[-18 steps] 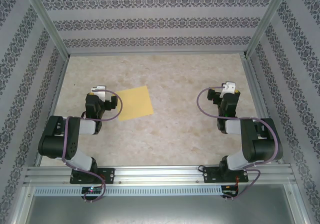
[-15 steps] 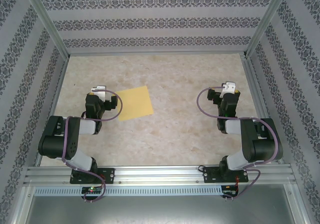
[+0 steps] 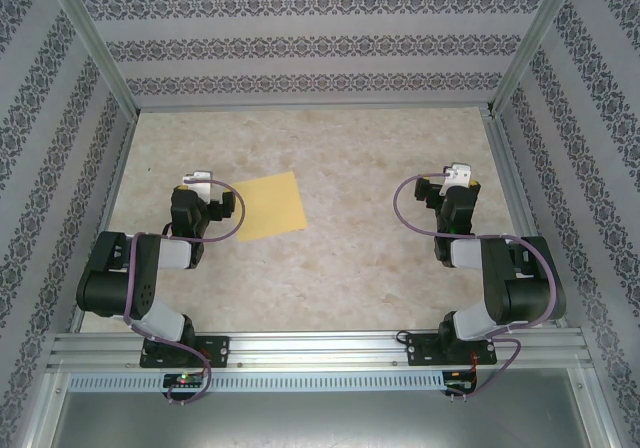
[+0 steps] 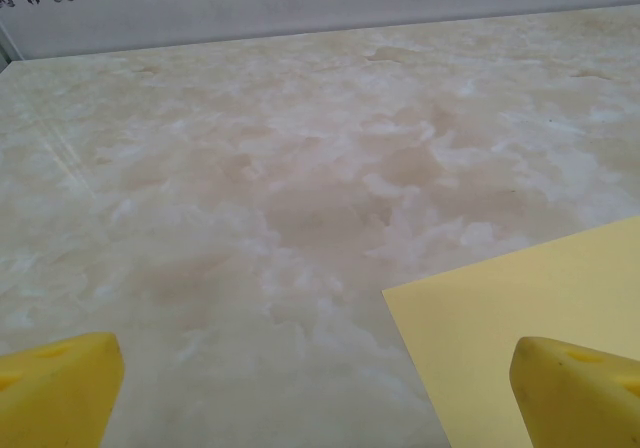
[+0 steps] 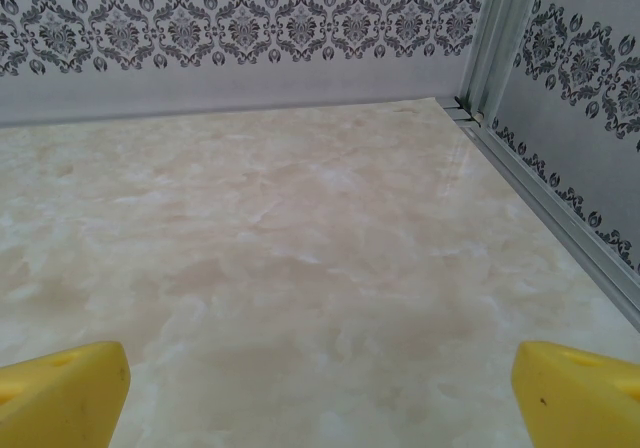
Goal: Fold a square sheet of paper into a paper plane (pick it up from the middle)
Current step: Move the square sheet of paper to the center of the table.
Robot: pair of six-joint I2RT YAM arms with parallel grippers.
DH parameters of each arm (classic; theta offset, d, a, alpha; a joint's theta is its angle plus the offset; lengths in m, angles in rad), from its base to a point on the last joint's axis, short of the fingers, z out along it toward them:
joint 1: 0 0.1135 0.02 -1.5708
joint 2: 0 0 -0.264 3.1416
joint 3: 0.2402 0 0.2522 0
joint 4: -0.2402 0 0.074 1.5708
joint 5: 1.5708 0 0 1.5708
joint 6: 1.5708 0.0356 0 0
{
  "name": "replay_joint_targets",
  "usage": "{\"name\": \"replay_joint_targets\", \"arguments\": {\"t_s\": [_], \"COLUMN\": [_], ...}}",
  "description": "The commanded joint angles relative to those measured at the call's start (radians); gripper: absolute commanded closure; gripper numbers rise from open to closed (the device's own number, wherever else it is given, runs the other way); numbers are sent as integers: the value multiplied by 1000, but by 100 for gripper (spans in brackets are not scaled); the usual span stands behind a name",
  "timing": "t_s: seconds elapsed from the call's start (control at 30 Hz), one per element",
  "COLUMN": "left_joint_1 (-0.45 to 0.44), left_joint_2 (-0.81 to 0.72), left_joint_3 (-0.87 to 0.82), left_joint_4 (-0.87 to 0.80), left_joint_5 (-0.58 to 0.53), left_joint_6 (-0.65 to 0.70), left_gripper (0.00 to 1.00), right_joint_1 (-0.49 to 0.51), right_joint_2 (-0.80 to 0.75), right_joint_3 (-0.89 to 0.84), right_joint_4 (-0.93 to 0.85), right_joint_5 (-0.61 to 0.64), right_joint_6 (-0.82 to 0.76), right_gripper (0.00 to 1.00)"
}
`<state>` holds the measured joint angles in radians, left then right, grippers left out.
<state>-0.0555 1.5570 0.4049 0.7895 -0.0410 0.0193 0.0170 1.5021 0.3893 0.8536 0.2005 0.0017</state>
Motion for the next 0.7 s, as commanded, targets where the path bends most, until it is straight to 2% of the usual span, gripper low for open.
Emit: {"name": "replay_joint_targets", "arguments": {"t_s": [0.0, 0.1, 0.17, 0.27, 0.47, 0.53, 0.67], "left_joint_1": [-7, -7, -7, -7, -9, -8, -8], "left_joint_2": [4, 4, -4, -73, -242, -289, -365], "left_joint_3": [16, 17, 11, 14, 108, 182, 291], "left_joint_4": [26, 28, 35, -26, -336, -506, -728], "left_joint_5": [13, 13, 10, -7, -140, -158, -128], "left_joint_6": [12, 13, 13, 5, -86, -140, -237], "left_gripper": [0, 0, 0, 0, 0, 0, 0], "right_joint_1": [-8, -15, -8, 48, 130, 155, 187], "right_joint_2": [-3, -6, -23, -117, -353, -383, -382], "right_joint_3": [-11, -15, -39, -66, 103, 182, 319], "right_joint_4": [40, 40, 73, 31, -505, -669, -932], "right_joint_5": [9, -19, -83, -10, 85, 152, 152], "right_joint_6": [15, 18, -19, -63, 13, 135, 326], "right_gripper": [2, 2, 2, 2, 2, 2, 2]}}
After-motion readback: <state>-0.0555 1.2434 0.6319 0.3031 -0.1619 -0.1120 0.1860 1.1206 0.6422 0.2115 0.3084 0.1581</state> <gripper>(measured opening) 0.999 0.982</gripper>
